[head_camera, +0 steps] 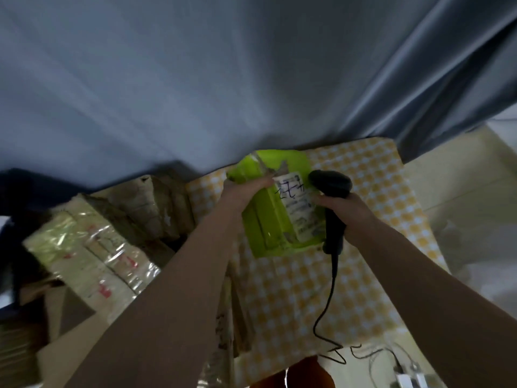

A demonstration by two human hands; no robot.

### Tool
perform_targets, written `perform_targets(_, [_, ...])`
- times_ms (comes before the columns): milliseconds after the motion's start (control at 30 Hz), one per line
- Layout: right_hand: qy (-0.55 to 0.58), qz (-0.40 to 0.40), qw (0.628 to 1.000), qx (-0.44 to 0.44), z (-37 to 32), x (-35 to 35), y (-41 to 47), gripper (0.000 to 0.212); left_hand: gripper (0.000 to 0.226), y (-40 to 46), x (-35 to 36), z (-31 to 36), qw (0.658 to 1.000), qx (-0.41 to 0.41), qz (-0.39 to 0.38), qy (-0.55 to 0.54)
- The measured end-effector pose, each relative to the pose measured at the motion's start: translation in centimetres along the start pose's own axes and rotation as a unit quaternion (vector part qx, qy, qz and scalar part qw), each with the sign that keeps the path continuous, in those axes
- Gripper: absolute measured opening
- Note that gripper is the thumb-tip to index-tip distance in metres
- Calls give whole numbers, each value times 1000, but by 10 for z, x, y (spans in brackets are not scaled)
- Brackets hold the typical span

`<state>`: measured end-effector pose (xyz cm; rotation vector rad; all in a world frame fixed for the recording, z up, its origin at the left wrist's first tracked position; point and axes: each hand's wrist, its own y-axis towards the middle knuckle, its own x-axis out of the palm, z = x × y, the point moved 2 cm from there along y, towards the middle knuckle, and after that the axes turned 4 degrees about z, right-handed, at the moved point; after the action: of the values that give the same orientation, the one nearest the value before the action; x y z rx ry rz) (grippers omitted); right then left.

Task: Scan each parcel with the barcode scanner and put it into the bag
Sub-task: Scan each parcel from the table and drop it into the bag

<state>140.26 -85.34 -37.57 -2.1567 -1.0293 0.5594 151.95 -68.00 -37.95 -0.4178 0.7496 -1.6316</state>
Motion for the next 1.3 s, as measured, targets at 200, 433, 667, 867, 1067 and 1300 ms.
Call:
perform_targets(200, [30, -75, 991, -108, -49, 24, -66, 21, 48, -77, -38, 29, 996, 42, -53, -59])
perform_targets(433, [-2, -154, 969, -193, -73, 47, -132, 28, 60, -149, -94, 41, 995, 49, -65, -65])
perform_targets(667, [-121, -193, 924, -306, -65, 67, -235, 22, 75, -196, -181, 38, 991, 109, -64, -39])
perform_targets(867, [-201, -170, 907, -330, -19, 101, -315, 16, 61, -248, -260, 21, 976, 194, -52, -86])
perform_targets(1067, [-251, -147, 883, -368, 20, 131, -378, 22, 67, -292, -335, 7, 962, 235, -12, -138])
perform_targets(1300, [-243, -154, 879, -381, 50, 147, -427, 16, 81, -324, -388, -5, 951, 266, 12, -159])
